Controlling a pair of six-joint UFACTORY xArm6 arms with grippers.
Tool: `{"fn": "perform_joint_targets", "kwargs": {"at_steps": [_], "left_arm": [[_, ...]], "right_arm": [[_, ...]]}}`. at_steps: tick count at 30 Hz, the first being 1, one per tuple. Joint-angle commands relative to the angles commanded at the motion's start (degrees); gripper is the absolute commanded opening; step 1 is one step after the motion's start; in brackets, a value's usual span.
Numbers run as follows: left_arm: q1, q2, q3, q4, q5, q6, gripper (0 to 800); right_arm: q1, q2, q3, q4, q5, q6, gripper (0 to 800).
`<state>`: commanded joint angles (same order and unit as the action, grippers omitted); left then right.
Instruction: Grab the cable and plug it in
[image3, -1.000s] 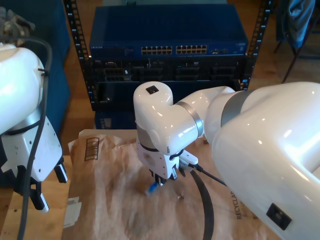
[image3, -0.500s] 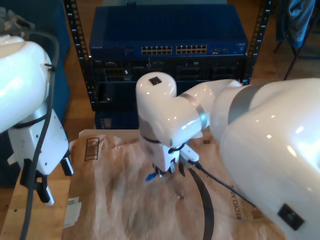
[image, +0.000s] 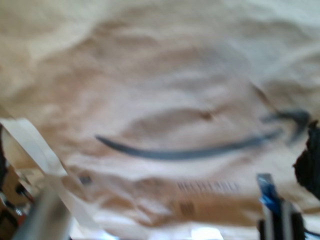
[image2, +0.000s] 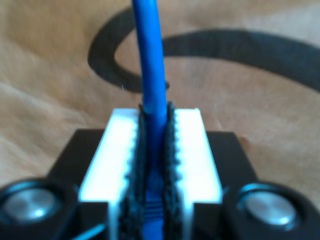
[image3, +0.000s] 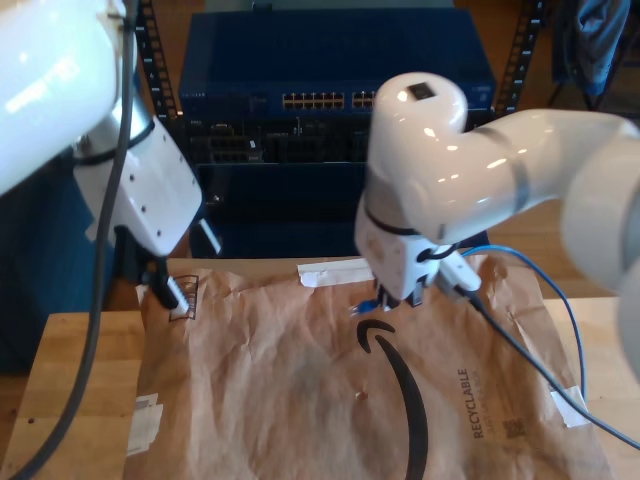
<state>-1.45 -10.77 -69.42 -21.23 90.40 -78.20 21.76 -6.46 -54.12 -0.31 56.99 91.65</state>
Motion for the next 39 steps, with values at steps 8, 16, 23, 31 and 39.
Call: {"fn": "perform_joint_targets", "kwargs": {"at_steps": [8,16,23,31,39], "left_arm": [[-3.9,3.5,-7.8,-4.9,0.2,-1.3,800],[-7.2,5.6,-14.2,-11.7,0.3,-1.3,800],[-6.9,6.6,-16.3,-19.9,-0.2,-1.4,800],[-2.7,6.6,-15.1,-24.3,0.3,-1.5,800],[2.3,6.5,-13.7,-30.4,2.4,-1.4,800]], "right_arm": [[-5.4,-6.1,3.1,0.1,3.2,0.1,19],[-9.0,-10.9,5.4,1.7,4.1,0.1,20],[-10.8,-12.5,5.1,3.3,5.2,0.1,20],[-16.0,-15.8,4.9,9.8,5.4,0.0,20],[-22.5,-17.9,3.2,18.5,9.7,0.0,19]]}}
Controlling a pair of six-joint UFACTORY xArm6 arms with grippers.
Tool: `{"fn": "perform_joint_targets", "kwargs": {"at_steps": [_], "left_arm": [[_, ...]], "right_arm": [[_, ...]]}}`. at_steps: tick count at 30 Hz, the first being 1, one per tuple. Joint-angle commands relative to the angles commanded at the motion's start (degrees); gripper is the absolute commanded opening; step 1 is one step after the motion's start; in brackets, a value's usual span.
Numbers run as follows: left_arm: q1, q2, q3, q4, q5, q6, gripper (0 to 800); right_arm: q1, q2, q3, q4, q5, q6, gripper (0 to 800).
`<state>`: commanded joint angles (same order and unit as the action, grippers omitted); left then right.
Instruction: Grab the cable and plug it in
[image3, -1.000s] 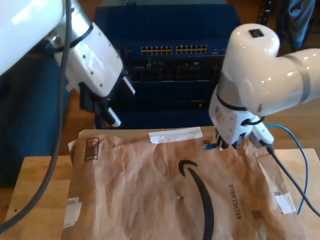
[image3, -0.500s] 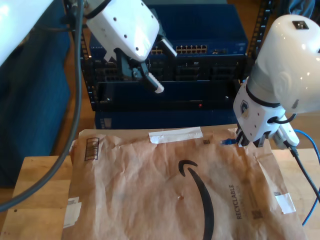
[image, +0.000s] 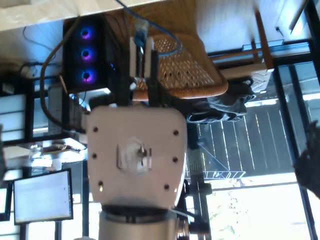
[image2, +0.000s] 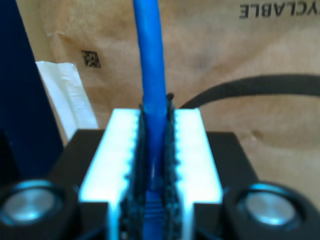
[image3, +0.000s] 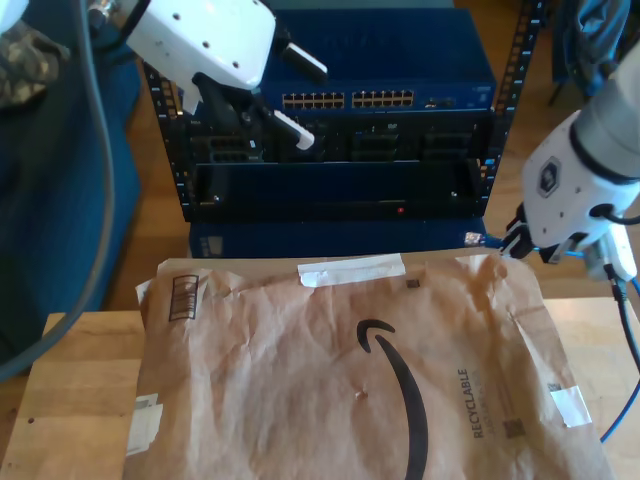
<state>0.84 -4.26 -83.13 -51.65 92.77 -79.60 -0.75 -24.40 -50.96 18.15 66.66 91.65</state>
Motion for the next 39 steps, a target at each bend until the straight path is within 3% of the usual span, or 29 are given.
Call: {"fn": "perform_joint_targets", "kwargs": {"at_steps": [21,30,39], "left_arm": [[3.3,-0.4,-0.2,-6.0,5.1,0.4,800],[3.2,-0.3,-1.1,-8.9,6.8,0.4,800],[2.3,0.3,-3.4,-9.0,6.8,0.1,800]], "right_arm": [[-15.9,0.2,-3.6,25.0,21.6,-2.3,18],[-15.7,0.3,-7.0,30.1,23.4,-2.1,16],[-14.0,-0.1,-9.2,30.4,24.1,-1.9,10]]}}
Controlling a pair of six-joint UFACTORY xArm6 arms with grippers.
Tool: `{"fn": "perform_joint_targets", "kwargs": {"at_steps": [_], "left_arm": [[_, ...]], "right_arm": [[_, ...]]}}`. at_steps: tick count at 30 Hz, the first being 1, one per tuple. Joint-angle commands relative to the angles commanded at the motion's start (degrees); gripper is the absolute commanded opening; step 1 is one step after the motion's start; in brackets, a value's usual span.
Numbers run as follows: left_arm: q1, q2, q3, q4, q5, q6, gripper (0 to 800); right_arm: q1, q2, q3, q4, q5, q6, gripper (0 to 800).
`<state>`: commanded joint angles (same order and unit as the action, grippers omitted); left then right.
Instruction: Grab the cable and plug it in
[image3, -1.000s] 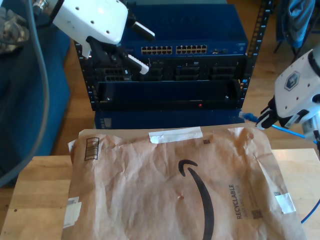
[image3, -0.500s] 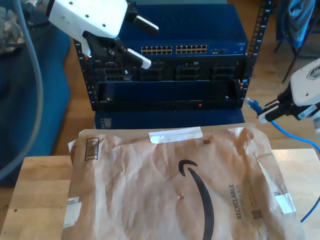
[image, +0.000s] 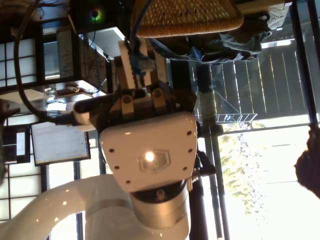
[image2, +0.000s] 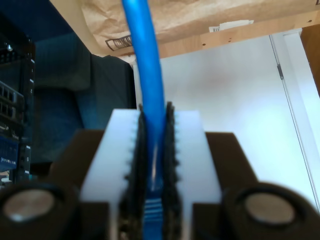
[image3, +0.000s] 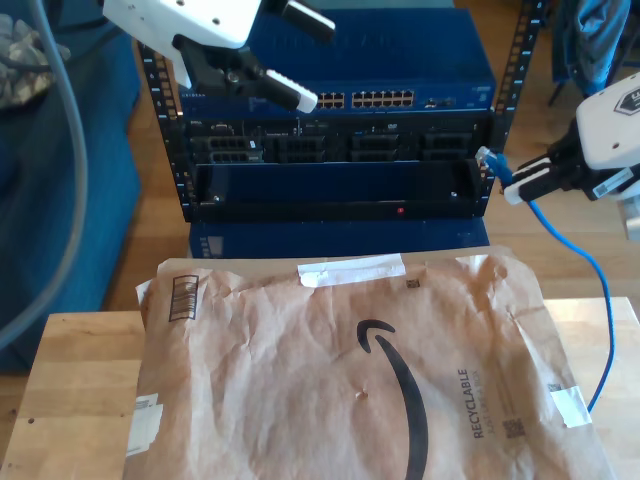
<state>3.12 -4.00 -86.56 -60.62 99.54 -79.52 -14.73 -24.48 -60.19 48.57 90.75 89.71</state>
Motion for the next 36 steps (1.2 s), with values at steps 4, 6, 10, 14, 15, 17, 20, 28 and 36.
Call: {"fn": "perform_joint_targets", "kwargs": {"at_steps": [4,6,10,14,15,17,20,28,36], "left_arm": [[-0.2,0.7,0.0,0.0,-0.3,-0.1,800],[-1.0,1.0,0.0,0.0,-0.4,-0.2,800],[-3.4,1.0,-0.1,0.0,-1.4,-0.2,800],[-3.7,1.4,0.0,0.0,-1.4,-0.2,800],[-3.7,1.5,0.1,0.0,-1.4,-0.2,800],[-3.7,1.5,0.1,0.0,-1.4,-0.2,800],[-3.7,1.5,0.2,0.0,-1.4,-0.2,800],[-4.1,1.5,0.4,0.0,-1.0,-2.7,800],[-4.1,1.5,0.6,0.0,-0.9,-3.7,799]], "right_arm": [[2.6,0.1,-1.3,0.0,-0.4,0.8,10],[3.4,0.3,-2.1,0.0,-0.4,1.6,10],[5.1,0.6,-3.5,0.1,-0.6,2.5,10],[6.9,2.0,-5.1,0.0,-0.7,3.0,10],[7.2,2.2,-5.4,0.0,-0.7,3.1,10],[8.5,3.0,-6.0,0.1,-1.1,4.5,10],[12.3,4.6,-7.5,-0.1,-3.7,5.4,10],[14.5,7.8,-10.4,-0.1,-5.0,7.0,10],[15.5,8.3,-11.6,-0.1,-6.6,7.9,10]]}}
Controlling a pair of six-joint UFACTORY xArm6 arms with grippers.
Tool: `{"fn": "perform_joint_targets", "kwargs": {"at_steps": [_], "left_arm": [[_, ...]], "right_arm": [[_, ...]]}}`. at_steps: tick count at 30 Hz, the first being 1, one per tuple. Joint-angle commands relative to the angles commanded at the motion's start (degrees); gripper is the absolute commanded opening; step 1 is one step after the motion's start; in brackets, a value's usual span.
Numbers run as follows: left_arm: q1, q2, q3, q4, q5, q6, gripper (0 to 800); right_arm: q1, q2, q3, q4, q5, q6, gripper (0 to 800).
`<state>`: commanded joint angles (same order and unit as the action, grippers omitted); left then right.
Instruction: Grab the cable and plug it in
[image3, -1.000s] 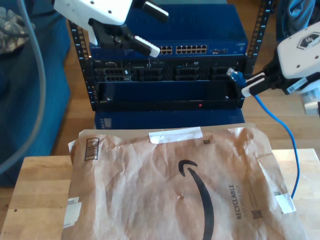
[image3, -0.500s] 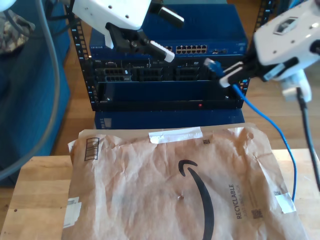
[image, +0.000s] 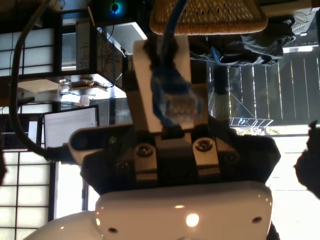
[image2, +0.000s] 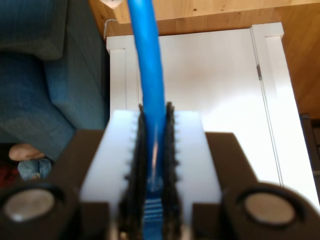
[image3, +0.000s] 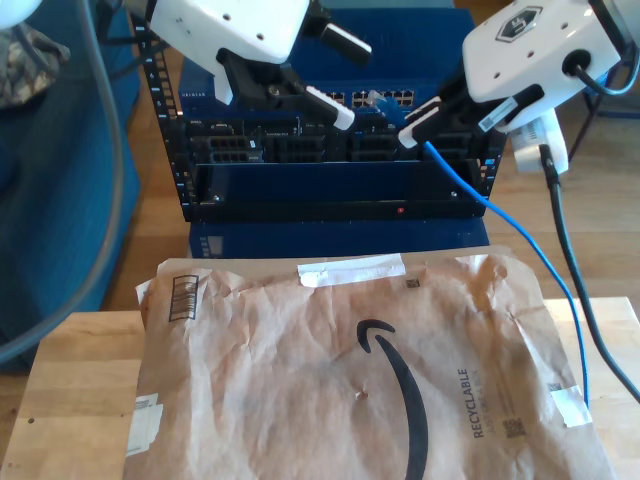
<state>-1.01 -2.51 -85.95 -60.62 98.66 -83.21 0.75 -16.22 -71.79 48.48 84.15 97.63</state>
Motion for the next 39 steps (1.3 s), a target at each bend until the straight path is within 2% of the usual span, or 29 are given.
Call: {"fn": "perform_joint_targets", "kwargs": {"at_steps": [16,29,39], "left_arm": [[0.0,0.0,-0.1,0.1,0.2,-1.8,792],[0.2,0.2,0.0,0.0,0.3,-2.5,562],[0.2,0.2,0.0,-0.1,0.3,-2.7,546]], "right_arm": [[2.0,2.2,-4.0,-0.1,-0.9,1.8,10],[2.0,2.5,-4.5,-0.3,-0.9,1.9,10],[2.0,2.6,-4.5,-0.2,-1.0,1.9,10]]}}
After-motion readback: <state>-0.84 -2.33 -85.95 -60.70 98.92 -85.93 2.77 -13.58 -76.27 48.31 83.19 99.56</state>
